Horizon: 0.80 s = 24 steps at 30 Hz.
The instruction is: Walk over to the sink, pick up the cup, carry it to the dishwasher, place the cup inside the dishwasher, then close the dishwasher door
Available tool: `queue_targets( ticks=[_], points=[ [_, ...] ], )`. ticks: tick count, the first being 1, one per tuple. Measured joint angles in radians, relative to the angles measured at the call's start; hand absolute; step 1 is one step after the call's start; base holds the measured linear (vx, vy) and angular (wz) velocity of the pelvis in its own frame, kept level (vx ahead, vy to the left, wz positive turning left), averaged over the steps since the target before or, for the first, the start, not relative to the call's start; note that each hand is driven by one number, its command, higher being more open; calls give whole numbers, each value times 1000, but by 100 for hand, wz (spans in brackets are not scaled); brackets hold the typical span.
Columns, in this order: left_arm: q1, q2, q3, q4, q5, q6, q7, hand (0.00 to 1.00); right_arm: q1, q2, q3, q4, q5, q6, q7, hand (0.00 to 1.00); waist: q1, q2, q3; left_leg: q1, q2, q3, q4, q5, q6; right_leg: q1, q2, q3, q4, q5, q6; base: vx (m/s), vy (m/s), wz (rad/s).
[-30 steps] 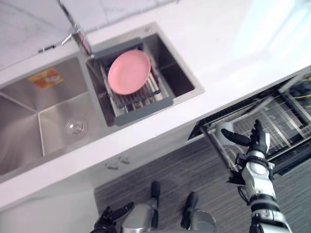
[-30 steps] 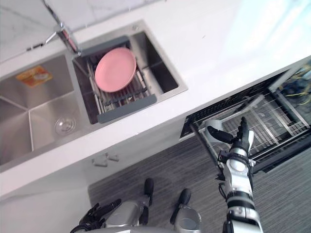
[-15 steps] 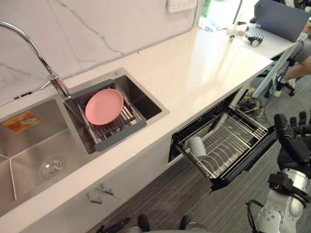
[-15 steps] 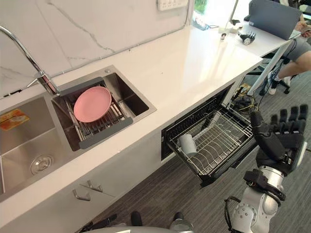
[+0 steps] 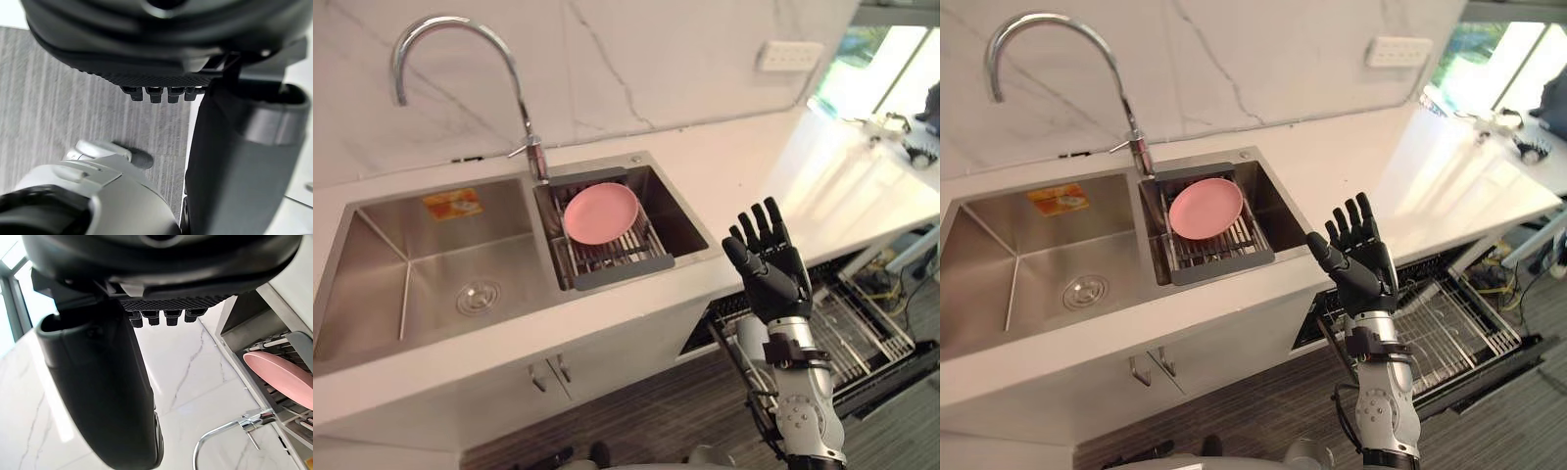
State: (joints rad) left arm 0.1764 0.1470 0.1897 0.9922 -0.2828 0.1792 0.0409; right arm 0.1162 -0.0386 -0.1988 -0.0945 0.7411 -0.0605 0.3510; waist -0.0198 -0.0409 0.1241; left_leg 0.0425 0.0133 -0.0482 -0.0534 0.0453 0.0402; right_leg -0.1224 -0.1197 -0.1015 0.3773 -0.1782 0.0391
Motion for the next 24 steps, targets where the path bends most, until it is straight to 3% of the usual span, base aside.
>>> queue_targets(
  ticks=[2,3,4,5,6,9,10,17,20,24],
  points=[
    [0,7,9,-4,9,-1,-6,100,11,0,10,-15,3,2,5,100,4,-22,-1,-1,-4,-28,29,-15,-22,10,11,27,-93,48,18,78,-139,59],
    [1,19,11,-7,10,0,-9,100,10,0,25,-24,3,2,17,100,7,-59,-4,3,-31,-39,45,-25,-34,19,-14,26,-141,137,28,101,-193,54],
    [3,29,19,-8,15,1,-13,100,10,-2,34,-28,3,1,22,100,7,-80,-9,2,-49,-43,52,-35,-43,26,-33,22,-159,157,56,135,-255,41],
    [-2,24,20,-5,34,1,-7,100,6,-15,40,-27,3,1,27,100,9,-80,-15,0,-40,-51,63,-56,-48,48,-30,8,-181,132,60,125,-229,29],
    [-1,9,25,-8,41,-3,-6,100,1,-38,49,-29,3,-5,27,100,15,-59,-14,-7,-19,-48,69,-63,-59,62,-10,-9,-222,133,53,120,-206,19],
    [0,-12,61,-9,54,-3,-3,100,-4,-62,52,-25,2,-7,14,100,24,-27,-13,-3,28,-44,43,-53,-84,98,34,-32,-296,163,26,132,-152,10],
    [2,-37,68,-5,88,13,-3,100,-5,-75,109,5,2,0,-1,100,2,22,-19,57,24,55,-33,-34,-86,163,24,-36,-365,178,43,76,-79,4],
    [6,-39,67,-5,76,13,-19,100,-8,-73,113,9,2,-1,-23,100,9,21,-20,51,21,37,-32,-32,-82,171,16,-77,-364,178,44,0,0,11],
    [16,-42,67,-9,25,13,-53,100,-17,-60,120,12,2,-1,-66,100,32,19,-21,53,24,93,-31,-32,-82,173,9,-83,-362,177,48,-2,2,5],
    [39,-42,66,-23,-59,13,-107,100,-51,-45,107,18,-30,-2,-181,100,36,19,-21,56,28,201,-29,-29,-84,178,-13,-115,-361,178,66,-27,28,7]
  ],
)
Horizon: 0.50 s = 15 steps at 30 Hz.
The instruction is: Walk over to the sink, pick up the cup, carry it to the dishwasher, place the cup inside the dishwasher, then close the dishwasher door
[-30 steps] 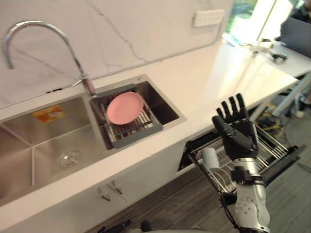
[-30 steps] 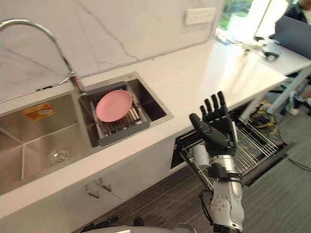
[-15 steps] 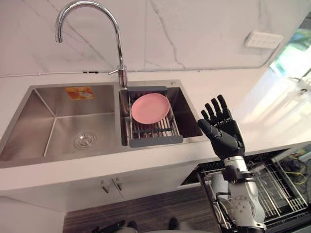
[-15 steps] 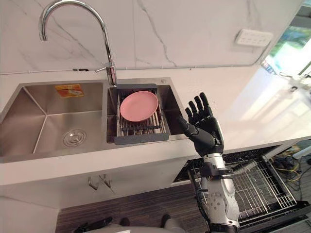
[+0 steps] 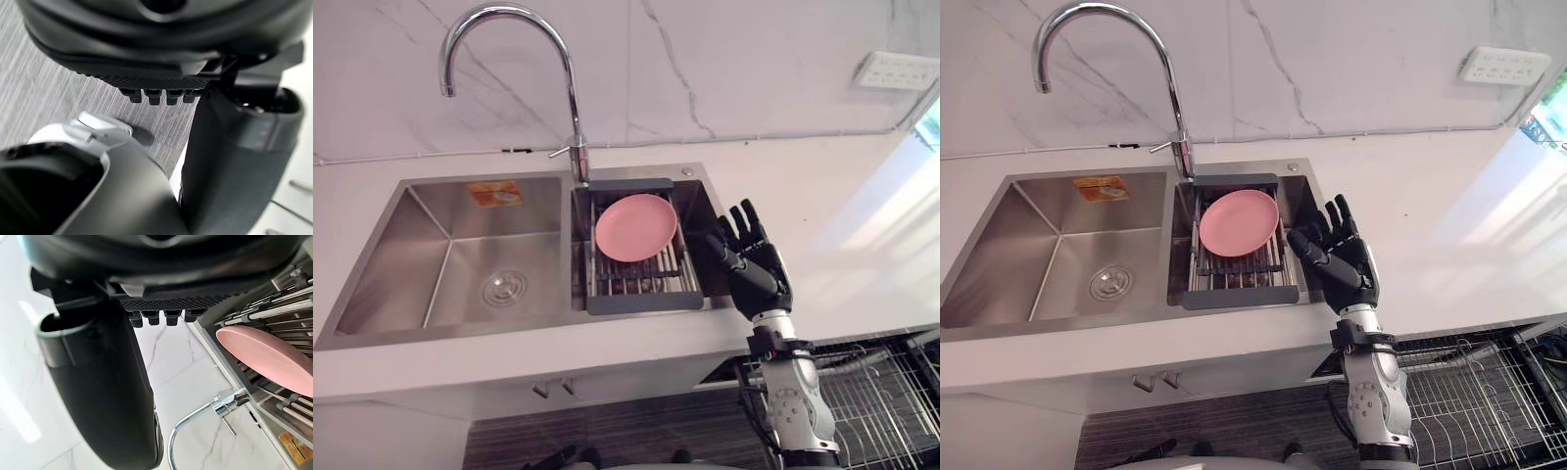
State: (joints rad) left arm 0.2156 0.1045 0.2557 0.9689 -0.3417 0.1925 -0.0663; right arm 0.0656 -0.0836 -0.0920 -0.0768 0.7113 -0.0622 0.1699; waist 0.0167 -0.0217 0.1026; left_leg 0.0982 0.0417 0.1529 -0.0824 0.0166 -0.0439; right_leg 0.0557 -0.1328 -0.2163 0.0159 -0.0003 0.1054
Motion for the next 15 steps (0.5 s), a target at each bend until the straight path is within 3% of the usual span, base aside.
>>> queue_targets(
  ticks=[5,9,15],
  points=[
    [1,16,-36,-2,-23,5,-52,100,-41,-21,-64,0,-183,0,-99,100,4,0,0,16,-3,47,2,-2,0,-2,-5,-7,-6,11,15,-18,17,-21],
    [1,30,-62,5,-33,19,-62,100,-94,-166,-127,1,-371,8,-120,100,-6,0,0,16,-3,44,2,-2,0,0,-4,-13,-6,11,15,-41,-21,-3],
    [1,35,-66,0,-32,28,-66,100,-283,-356,-101,99,-628,59,-91,100,-5,-4,0,14,-12,-7,-9,14,11,22,-13,-65,-6,10,14,-64,-22,23]
  ],
)
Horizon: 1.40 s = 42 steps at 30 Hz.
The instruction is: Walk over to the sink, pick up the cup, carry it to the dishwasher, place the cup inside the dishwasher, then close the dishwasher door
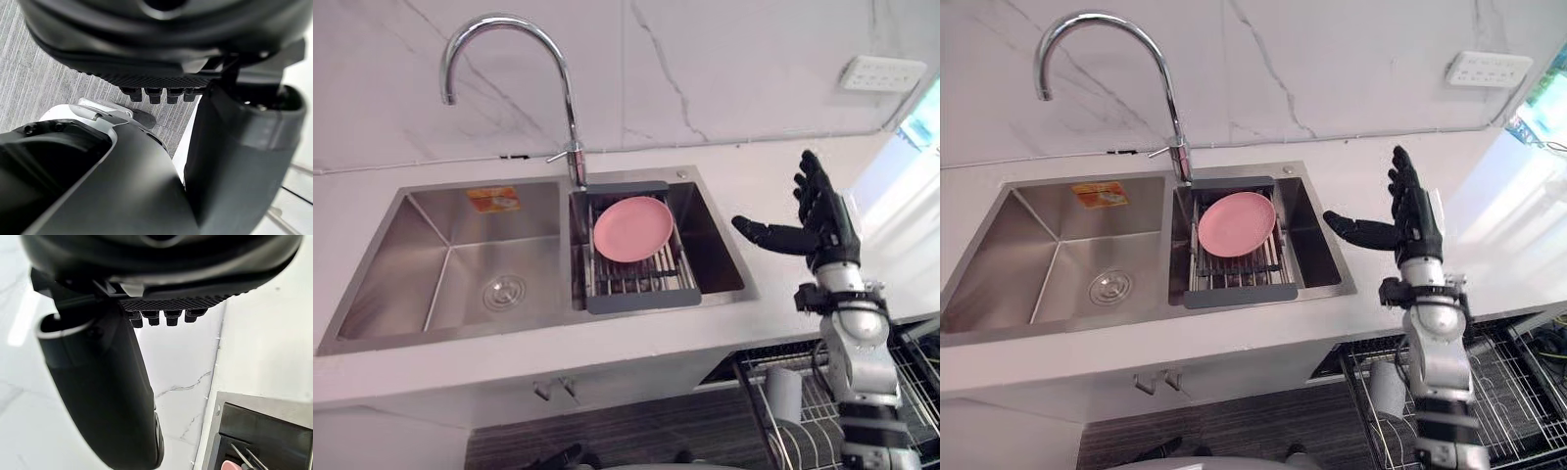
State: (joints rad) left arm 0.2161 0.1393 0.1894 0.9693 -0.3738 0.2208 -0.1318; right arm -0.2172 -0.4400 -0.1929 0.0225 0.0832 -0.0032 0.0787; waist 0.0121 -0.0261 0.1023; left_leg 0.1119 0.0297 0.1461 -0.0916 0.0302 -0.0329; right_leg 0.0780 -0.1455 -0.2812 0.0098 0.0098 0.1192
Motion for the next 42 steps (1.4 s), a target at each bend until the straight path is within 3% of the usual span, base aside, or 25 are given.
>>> queue_targets(
  ticks=[7,11,16,28,34,42],
  points=[
    [-3,3,0,-29,-2,34,-5,100,-147,-40,147,203,-166,46,124,100,30,-10,2,-19,-21,-58,-1,24,16,15,-17,-60,-4,0,-1,-31,-1,28],
    [-4,2,0,-44,-11,41,-6,100,-186,-40,202,328,-215,49,144,100,53,-14,3,-33,-34,-89,-1,33,20,19,-29,-89,-5,2,2,-6,12,29],
    [-3,3,0,-59,-20,58,-6,100,-251,-39,240,473,-302,49,128,100,61,-16,4,-39,-49,-125,-1,40,25,34,-43,-125,-7,7,9,-9,18,21],
    [-5,7,1,-73,-21,64,-20,100,-295,-39,251,578,-362,40,114,100,66,-23,26,-50,-56,-151,-3,51,26,44,-48,-161,-10,6,9,-33,1,7],
    [-7,9,1,-74,-21,64,-24,100,-295,-39,262,595,-458,-10,101,100,65,-25,34,-52,-56,-150,-3,51,27,44,-48,-161,-12,6,9,0,0,0],
    [-8,9,-1,-94,-20,66,-25,100,-295,-39,294,599,-593,-49,-41,100,65,-23,46,-51,-56,-151,-3,53,28,44,-48,-161,-13,6,9,0,0,0]
  ],
)
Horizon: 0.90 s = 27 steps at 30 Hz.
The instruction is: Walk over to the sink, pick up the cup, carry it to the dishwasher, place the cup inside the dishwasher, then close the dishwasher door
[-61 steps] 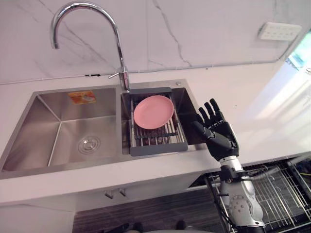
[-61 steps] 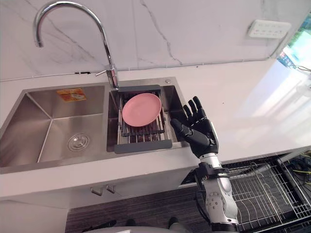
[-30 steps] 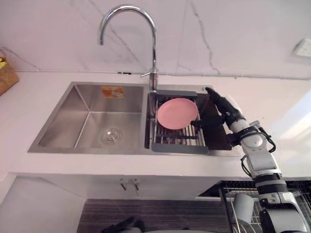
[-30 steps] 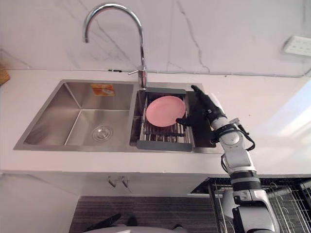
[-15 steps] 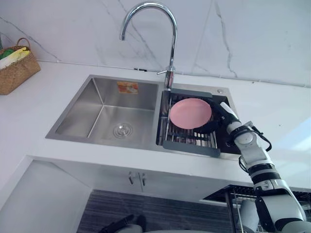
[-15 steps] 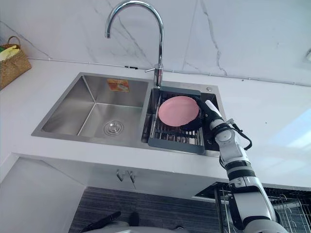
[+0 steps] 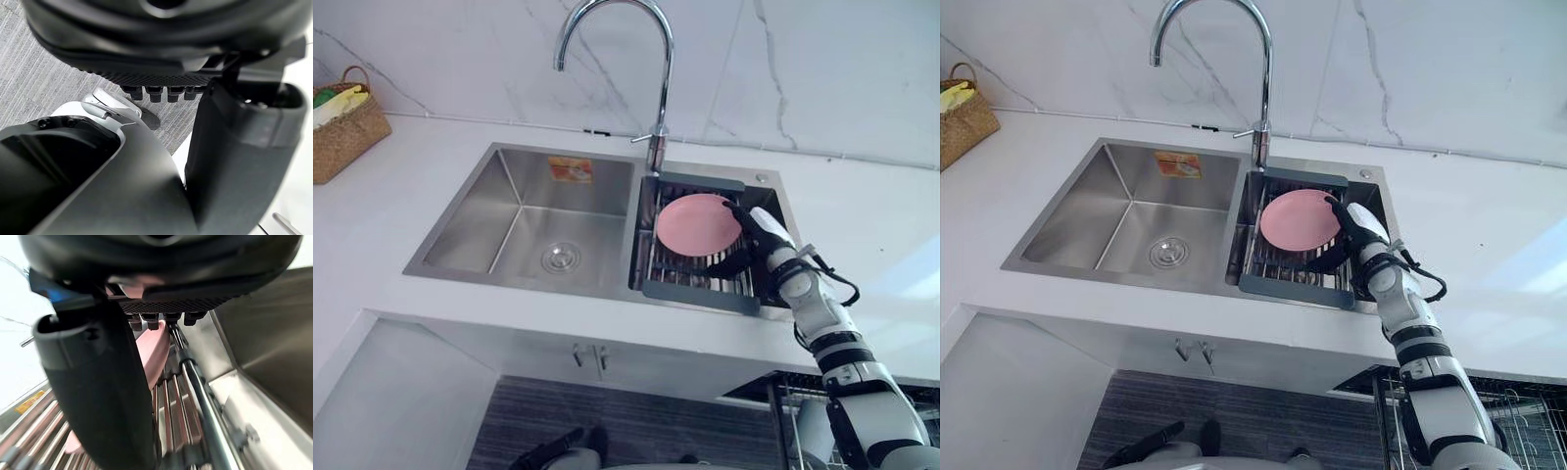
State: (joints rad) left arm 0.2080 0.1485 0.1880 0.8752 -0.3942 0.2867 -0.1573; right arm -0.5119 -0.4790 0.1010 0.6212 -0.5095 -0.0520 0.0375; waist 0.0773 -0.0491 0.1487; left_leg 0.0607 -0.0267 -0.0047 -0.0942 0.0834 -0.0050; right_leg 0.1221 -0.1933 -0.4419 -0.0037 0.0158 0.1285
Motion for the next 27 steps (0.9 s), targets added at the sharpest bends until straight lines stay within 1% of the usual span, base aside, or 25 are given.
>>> queue_targets(
  ticks=[1,3,4,6,10,14,20,27],
  points=[
    [0,0,0,0,0,0,0,100,0,0,0,0,-7,-3,-15,100,0,0,0,0,0,0,0,0,0,0,0,0,0,0,0,0,0,0],
    [0,0,-1,0,0,0,0,100,0,0,0,0,-44,-18,-84,100,0,0,0,1,0,-1,0,0,0,0,0,-1,0,0,0,0,0,0],
    [0,0,-1,0,0,0,0,100,0,0,0,0,-47,-22,-100,100,0,1,0,1,0,-1,0,1,0,0,0,-1,0,0,0,0,0,0],
    [0,0,-1,1,1,0,0,100,0,0,1,0,-88,-42,-164,100,0,2,1,0,0,-4,0,2,-2,0,0,-3,0,0,0,-1,-4,2],
    [0,1,-2,1,1,0,-3,100,0,1,13,0,-157,-53,-227,100,0,3,2,-4,0,-13,0,5,-6,1,1,-11,0,0,0,-5,-6,6],
    [0,3,-2,2,1,0,-5,100,0,4,30,15,-198,-53,-254,100,4,4,3,-8,-1,-17,0,6,-5,1,1,-18,0,-1,-1,0,0,3],
    [-7,9,-20,1,2,-4,-12,100,0,4,67,85,-203,-50,-270,100,19,7,4,-13,-5,-36,0,11,-4,5,-1,-34,0,-2,-1,9,3,10],
    [-7,11,-24,3,1,-8,-21,100,-37,3,94,130,-231,-56,-303,100,20,8,5,-13,-8,-49,0,17,-2,12,-3,-50,0,-2,-1,4,2,5]
  ],
)
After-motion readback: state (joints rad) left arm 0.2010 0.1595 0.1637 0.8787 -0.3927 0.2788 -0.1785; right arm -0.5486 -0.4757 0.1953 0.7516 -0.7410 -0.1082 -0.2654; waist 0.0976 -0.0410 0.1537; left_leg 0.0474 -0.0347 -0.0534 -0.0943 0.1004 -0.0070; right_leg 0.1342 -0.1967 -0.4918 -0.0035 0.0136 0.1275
